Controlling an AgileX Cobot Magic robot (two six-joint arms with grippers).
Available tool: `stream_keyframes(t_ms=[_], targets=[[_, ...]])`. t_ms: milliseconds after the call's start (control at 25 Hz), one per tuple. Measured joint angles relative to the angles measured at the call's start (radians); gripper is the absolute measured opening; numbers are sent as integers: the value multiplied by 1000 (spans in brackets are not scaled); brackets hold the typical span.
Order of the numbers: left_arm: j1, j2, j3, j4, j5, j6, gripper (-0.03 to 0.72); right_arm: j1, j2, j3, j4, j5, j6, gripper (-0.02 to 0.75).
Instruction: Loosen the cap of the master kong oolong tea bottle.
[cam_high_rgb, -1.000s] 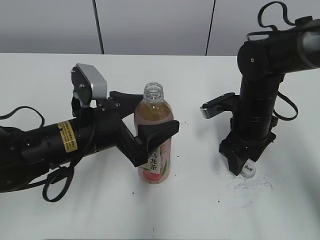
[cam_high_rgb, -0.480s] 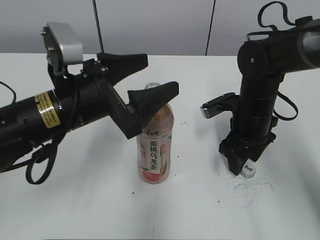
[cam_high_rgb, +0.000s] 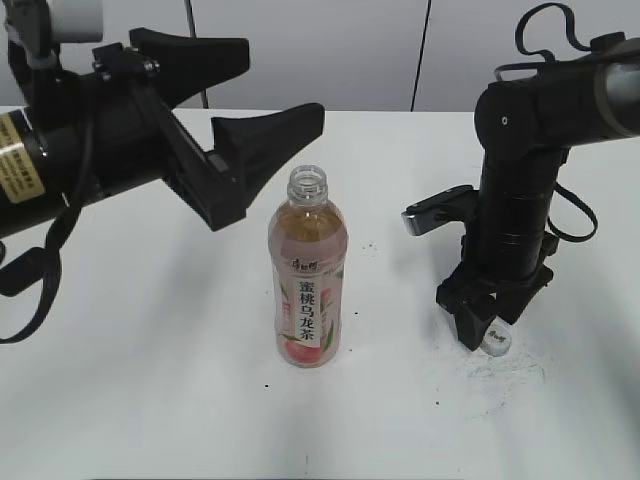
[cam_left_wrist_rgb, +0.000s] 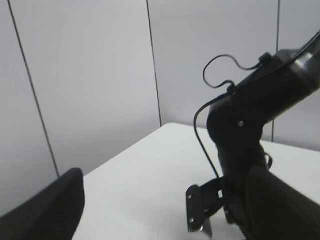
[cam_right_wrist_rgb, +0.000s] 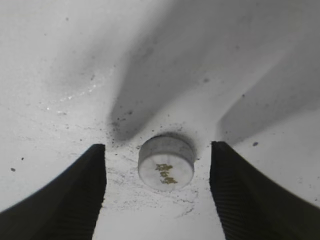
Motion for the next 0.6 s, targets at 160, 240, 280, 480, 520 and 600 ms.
stream_keyframes(t_ms=[160,240,280,480,520,600], targets=[[0,-119,0,1,262,-21,587,0,-8,0,0,2,5,489],[0,-184,0,-27,409,-23,585,0,-22,0,0,3,10,489],[0,-220,1,-51,472,-23,585,0,-29,0,-1,3,17,489],[0,-385,1,-285,827,-23,582,0,-73,0,-11,27,63,490],[0,-413,1,-350,901,-24,578,0,-85,0,-12,45,76,490],[0,-480,1,-460,1049,-25,573,0,-112,0,-12,89,100,490]])
